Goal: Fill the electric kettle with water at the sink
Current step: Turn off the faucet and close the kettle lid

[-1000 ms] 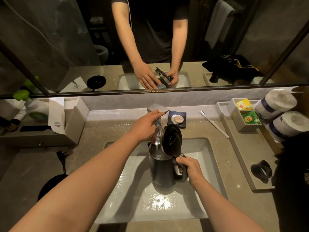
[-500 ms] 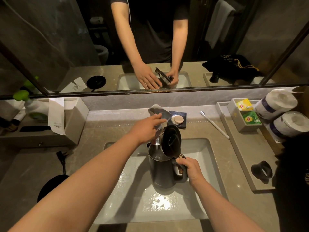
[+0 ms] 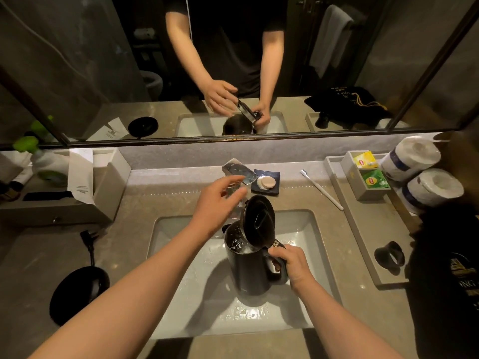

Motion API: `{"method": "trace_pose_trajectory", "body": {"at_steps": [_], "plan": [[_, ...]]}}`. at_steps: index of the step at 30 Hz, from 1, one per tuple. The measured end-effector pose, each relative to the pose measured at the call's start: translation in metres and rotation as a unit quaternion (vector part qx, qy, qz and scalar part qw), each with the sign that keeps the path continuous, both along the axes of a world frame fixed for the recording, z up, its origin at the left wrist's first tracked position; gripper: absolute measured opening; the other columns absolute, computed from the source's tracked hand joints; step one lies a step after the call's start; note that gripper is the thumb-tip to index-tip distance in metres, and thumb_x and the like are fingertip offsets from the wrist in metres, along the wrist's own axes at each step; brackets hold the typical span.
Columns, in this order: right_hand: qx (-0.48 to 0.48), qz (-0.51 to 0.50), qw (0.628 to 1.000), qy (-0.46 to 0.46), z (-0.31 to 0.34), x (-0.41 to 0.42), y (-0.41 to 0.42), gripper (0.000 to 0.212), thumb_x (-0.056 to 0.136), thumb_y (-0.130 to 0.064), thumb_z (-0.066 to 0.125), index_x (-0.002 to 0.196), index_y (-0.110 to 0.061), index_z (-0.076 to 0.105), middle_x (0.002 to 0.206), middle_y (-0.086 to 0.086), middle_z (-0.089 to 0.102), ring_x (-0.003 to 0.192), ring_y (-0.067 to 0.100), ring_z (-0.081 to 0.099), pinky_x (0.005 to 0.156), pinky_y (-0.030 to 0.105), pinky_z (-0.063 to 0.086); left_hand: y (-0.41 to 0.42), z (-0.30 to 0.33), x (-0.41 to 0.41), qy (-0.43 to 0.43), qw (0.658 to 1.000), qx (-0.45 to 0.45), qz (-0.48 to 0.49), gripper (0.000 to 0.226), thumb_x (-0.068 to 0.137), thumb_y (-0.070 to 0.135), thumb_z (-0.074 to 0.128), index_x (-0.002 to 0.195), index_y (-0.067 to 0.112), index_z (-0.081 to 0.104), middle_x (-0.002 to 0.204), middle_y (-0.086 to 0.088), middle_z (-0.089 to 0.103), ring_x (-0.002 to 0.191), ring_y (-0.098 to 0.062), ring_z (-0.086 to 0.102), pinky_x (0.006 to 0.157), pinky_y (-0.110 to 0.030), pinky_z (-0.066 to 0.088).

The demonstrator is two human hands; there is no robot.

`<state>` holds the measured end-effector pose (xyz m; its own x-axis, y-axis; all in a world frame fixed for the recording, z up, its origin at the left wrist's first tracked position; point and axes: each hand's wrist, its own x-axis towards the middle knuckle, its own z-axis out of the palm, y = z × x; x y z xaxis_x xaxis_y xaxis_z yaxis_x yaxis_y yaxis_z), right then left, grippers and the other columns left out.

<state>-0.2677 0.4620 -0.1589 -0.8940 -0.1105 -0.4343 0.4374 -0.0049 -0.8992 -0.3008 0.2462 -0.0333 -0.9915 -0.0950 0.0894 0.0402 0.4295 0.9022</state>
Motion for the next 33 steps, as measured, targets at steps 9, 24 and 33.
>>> {"method": "trace_pose_trajectory", "body": {"at_steps": [9,24,33], "plan": [[-0.025,-0.005,0.998,0.060,0.032,0.022,0.013,0.027,0.053,-0.028,0.075,0.054,-0.008,0.057,0.049,0.003,0.050,0.047,0.014,0.045,0.045,0.022,0.039,0.008,0.022,0.047,0.068,0.979,-0.191,-0.039,0.026,0.083,0.027,0.065,0.109,0.027,0.069,0.119,0.013,0.064,0.111,-0.002,0.053,0.094,-0.021,0.038],[-0.109,-0.029,0.984,0.140,0.105,0.020,-0.003,0.026,0.052,-0.028,0.074,0.049,-0.009,0.058,0.043,0.003,0.044,0.040,0.017,0.038,0.041,0.020,0.032,-0.007,0.037,0.089,0.064,0.975,-0.209,0.035,0.038,0.091,0.027,0.056,0.128,0.021,0.057,0.135,0.004,0.056,0.126,-0.013,0.047,0.106,-0.027,0.032],[-0.133,0.006,0.976,0.174,0.128,0.021,-0.006,0.020,0.052,-0.029,0.076,0.052,-0.013,0.064,0.046,-0.001,0.051,0.044,0.015,0.043,0.043,0.019,0.038,-0.005,0.038,0.111,0.004,0.990,0.041,0.131,0.060,0.087,0.035,0.061,0.142,0.025,0.037,0.137,0.013,0.043,0.124,-0.005,0.042,0.099,-0.027,0.034]]}}
